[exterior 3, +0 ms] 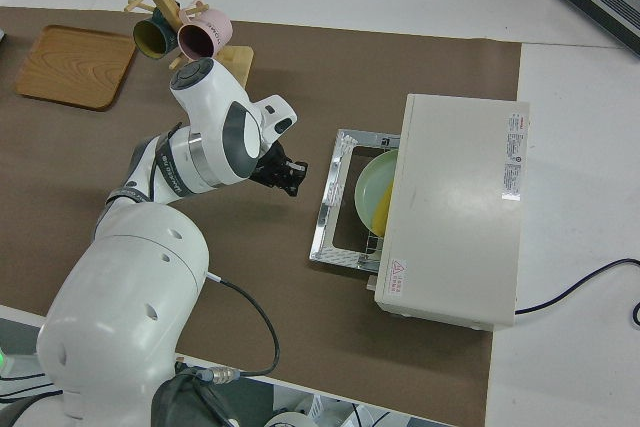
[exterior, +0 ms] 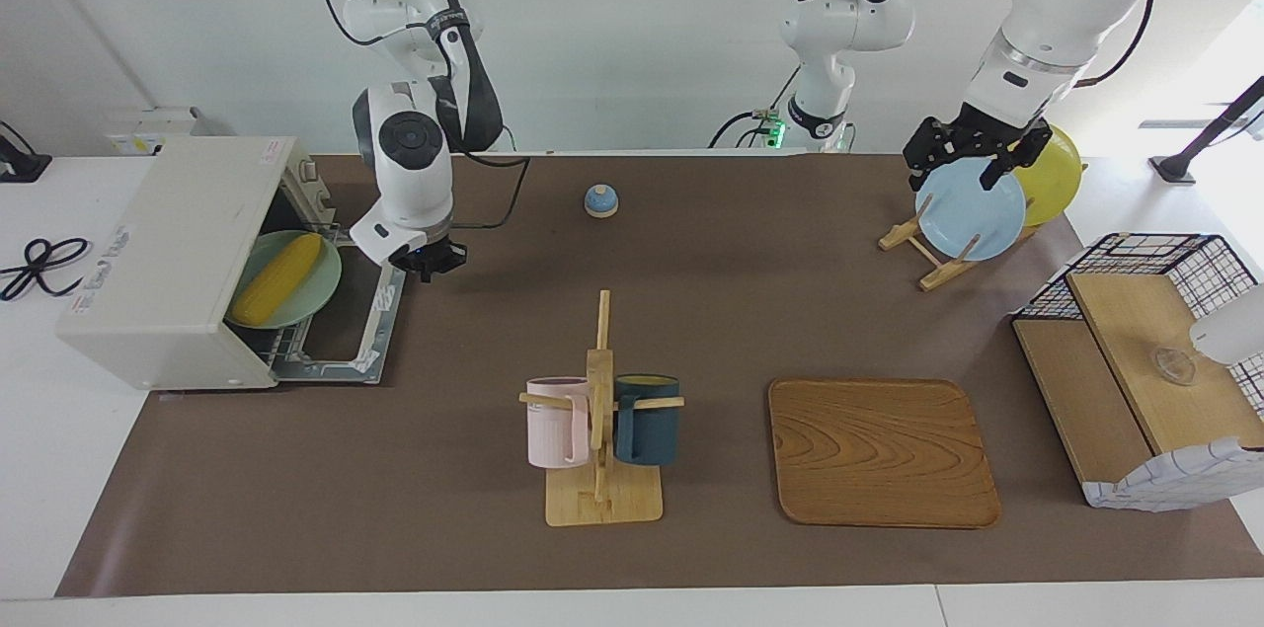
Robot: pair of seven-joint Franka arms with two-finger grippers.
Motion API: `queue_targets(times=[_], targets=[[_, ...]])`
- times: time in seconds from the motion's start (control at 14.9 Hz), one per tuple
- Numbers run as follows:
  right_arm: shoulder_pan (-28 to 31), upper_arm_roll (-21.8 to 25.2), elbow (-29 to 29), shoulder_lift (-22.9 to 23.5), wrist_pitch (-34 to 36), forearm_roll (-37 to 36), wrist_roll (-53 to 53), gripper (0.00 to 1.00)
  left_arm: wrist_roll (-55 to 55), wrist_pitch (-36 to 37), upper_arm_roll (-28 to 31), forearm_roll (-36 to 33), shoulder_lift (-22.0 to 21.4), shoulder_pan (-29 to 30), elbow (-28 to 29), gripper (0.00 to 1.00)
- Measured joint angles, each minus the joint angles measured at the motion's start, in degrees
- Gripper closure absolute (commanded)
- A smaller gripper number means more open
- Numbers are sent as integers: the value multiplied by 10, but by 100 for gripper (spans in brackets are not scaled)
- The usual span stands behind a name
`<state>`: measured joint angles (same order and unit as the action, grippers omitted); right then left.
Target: Put corn in oven
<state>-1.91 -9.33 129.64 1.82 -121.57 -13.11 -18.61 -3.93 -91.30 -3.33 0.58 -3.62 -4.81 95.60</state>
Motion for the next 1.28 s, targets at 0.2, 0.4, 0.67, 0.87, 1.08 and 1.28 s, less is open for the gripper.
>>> queue_targets(times=[0.2,0.4,0.67,0.87,1.08,1.28], targets=[[0,1,46,-5,-38,-8,-39,100,0,0,0,0,0,0,0,0],[1,1,66,-8,-41,-15,-49,100,0,0,-1,0,0,0,0,0],[6,2,84,-18,-45,-23,-49,100,0,0,-1,0,0,0,0,0],[25,2,92,-22,-45,-43,-49,100,0,0,-1,0,0,0,0,0],[31,2,96,-23,-49,-44,-49,100,0,0,-1,0,0,0,0,0],[30,1,97,-23,-50,-46,-49,100,0,0,-1,0,0,0,0,0]])
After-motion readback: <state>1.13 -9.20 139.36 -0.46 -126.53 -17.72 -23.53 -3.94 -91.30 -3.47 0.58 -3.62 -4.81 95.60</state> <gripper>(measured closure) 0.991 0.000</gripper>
